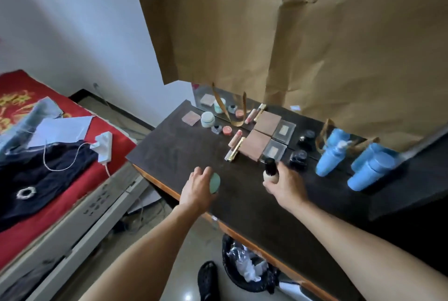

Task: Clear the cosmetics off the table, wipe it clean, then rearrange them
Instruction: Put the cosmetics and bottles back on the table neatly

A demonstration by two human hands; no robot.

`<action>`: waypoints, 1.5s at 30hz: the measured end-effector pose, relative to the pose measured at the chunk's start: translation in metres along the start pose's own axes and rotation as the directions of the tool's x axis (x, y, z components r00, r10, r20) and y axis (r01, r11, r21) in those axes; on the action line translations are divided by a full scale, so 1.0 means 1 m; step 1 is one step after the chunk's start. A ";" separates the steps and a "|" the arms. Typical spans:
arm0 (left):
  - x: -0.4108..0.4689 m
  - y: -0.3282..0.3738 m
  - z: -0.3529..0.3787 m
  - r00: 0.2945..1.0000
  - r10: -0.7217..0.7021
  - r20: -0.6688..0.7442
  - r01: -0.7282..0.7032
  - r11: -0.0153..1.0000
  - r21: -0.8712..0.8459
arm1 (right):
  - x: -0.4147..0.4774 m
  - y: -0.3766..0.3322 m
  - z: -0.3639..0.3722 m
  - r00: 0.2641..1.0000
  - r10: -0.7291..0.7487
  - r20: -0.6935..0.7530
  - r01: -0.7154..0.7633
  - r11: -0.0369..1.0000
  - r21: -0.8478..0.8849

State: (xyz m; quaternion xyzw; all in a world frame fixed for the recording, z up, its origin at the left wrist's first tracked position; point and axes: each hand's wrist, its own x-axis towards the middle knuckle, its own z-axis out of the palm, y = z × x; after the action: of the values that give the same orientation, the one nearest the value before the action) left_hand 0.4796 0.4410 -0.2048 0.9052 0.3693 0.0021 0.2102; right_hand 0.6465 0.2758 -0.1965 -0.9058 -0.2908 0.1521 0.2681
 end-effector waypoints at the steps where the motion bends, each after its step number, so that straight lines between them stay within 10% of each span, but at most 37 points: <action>1: 0.016 -0.014 -0.005 1.000 -0.004 0.007 0.004 1.000 0.001 | 0.013 -0.012 0.012 1.000 0.009 0.005 -0.009 1.000 0.017; 23: 0.287 -0.160 -0.028 0.993 0.104 0.049 -0.103 0.994 -0.019 | 0.226 -0.159 0.183 0.994 -0.025 -0.104 0.039 0.990 0.135; 31: 0.288 -0.161 -0.031 0.986 0.095 0.140 -0.110 0.988 0.105 | 0.227 -0.156 0.185 0.998 -0.002 -0.067 0.012 0.989 0.151; 39: 0.226 -0.118 -0.029 0.974 0.184 -0.133 -0.171 0.980 0.099 | 0.186 -0.129 0.145 0.989 -0.067 -0.136 0.081 0.991 0.106; 45: 0.165 -0.056 -0.006 0.956 0.292 0.001 -0.292 0.955 0.045 | 0.123 -0.060 0.090 0.989 -0.041 -0.142 0.036 0.999 -0.039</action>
State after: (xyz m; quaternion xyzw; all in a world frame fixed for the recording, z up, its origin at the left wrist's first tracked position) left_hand 0.5612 0.5896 -0.2455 0.9543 0.2320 0.0272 0.1863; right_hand 0.6773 0.4276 -0.2497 -0.9133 -0.2910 0.0765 0.2746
